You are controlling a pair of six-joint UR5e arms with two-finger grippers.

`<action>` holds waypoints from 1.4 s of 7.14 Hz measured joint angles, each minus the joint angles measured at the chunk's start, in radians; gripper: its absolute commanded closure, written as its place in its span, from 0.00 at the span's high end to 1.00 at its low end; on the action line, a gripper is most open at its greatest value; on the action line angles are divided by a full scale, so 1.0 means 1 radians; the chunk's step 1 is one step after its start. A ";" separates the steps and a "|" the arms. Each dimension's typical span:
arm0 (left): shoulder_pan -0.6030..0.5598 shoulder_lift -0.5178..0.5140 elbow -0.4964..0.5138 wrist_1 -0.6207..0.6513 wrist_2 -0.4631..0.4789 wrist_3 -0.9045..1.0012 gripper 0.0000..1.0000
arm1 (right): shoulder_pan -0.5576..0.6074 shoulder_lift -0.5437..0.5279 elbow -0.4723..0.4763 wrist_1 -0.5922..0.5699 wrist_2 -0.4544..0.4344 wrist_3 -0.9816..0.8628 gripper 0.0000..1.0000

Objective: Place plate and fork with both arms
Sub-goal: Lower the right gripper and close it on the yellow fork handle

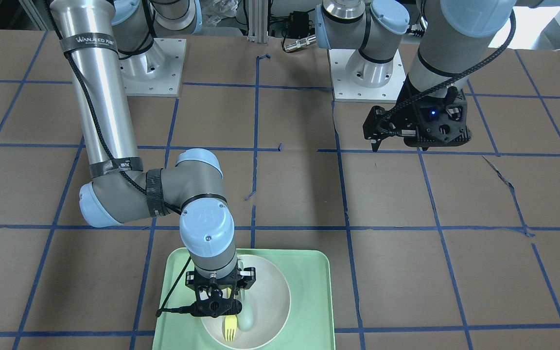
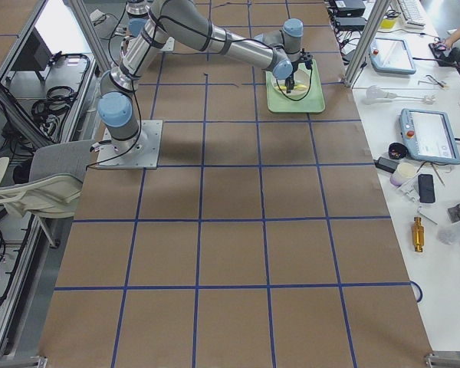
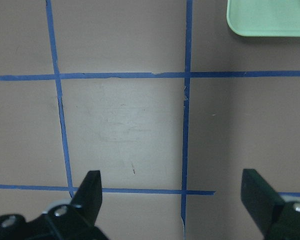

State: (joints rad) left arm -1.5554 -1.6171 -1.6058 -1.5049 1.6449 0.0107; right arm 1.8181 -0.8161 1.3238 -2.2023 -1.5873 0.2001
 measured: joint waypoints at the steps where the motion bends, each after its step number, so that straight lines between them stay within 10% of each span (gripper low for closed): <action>1: 0.000 -0.001 0.000 0.000 0.001 0.000 1.00 | 0.001 0.000 0.000 0.000 0.001 0.003 0.55; 4: -0.001 -0.001 0.000 -0.001 0.002 0.000 1.00 | 0.008 0.006 0.000 -0.002 0.000 0.012 0.50; 7: -0.002 0.004 -0.022 0.008 0.004 0.000 1.00 | 0.009 0.013 0.001 -0.003 0.000 0.016 0.31; 8: -0.002 0.007 -0.030 0.015 0.004 0.000 1.00 | 0.009 0.012 0.001 -0.003 0.000 0.020 0.00; 10: -0.003 0.009 -0.035 0.022 0.003 0.000 1.00 | 0.009 0.010 0.001 0.005 0.001 0.036 0.00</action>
State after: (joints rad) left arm -1.5582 -1.6081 -1.6406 -1.4834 1.6481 0.0107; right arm 1.8270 -0.8066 1.3252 -2.1974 -1.5867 0.2362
